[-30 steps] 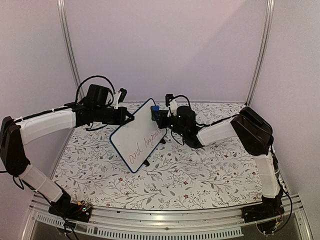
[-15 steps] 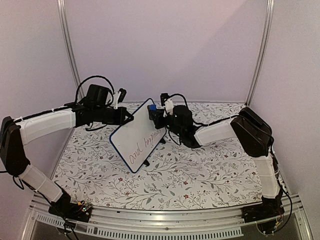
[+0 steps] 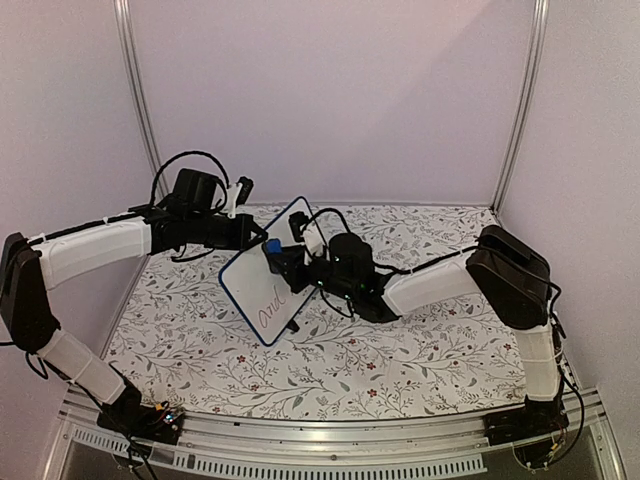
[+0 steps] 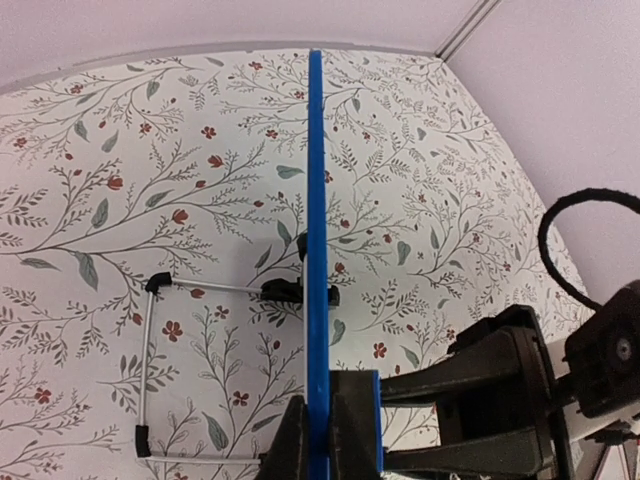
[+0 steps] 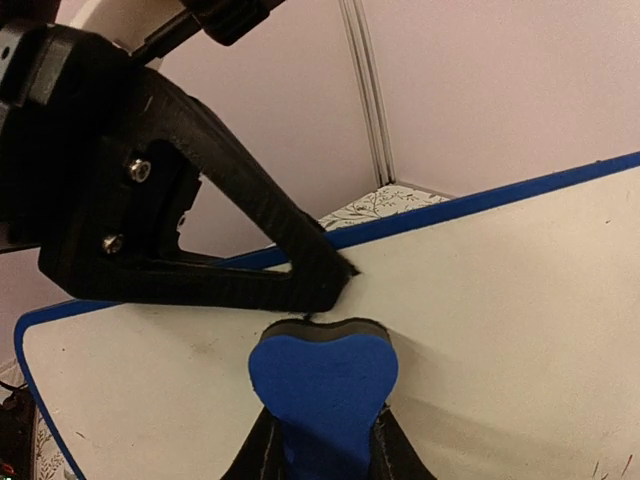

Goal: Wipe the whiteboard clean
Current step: Erase the center of the board.

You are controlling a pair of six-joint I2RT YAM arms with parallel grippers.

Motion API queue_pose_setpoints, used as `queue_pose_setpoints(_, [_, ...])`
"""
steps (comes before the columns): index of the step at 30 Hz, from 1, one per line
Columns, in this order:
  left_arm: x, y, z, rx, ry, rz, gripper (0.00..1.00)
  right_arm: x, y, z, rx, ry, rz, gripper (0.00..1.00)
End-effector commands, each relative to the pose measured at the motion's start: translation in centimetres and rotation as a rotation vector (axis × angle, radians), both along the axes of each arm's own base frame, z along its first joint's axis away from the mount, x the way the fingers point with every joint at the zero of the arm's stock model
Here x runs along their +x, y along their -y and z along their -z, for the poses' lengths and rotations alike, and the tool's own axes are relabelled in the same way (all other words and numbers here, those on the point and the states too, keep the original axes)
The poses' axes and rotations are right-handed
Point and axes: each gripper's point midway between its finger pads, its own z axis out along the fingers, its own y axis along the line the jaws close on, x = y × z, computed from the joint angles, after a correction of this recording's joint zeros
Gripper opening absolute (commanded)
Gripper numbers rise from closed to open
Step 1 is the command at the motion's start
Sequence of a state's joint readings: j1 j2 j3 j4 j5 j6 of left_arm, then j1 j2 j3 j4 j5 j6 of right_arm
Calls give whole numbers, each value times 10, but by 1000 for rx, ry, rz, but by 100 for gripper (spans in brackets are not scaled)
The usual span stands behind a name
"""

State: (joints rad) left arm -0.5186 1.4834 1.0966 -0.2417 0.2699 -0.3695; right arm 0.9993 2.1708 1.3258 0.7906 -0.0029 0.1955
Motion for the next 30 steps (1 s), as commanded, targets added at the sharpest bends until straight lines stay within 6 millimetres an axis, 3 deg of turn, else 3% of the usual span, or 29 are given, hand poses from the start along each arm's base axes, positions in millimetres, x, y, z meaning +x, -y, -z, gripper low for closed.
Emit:
queue_pose_setpoints(1, [-27,17,16,-7,-73,117,0,-47,-22,9,-66,-3,-139,17])
queue_pose_setpoints(19, [-27,16,17,-4,-74,115,0,-107,-55,17,-183,119,-216,17])
queue_pose_setpoints(30, [-26,16,18,-3,-76,111,0,-94,-34,46,-371,135,-63,16])
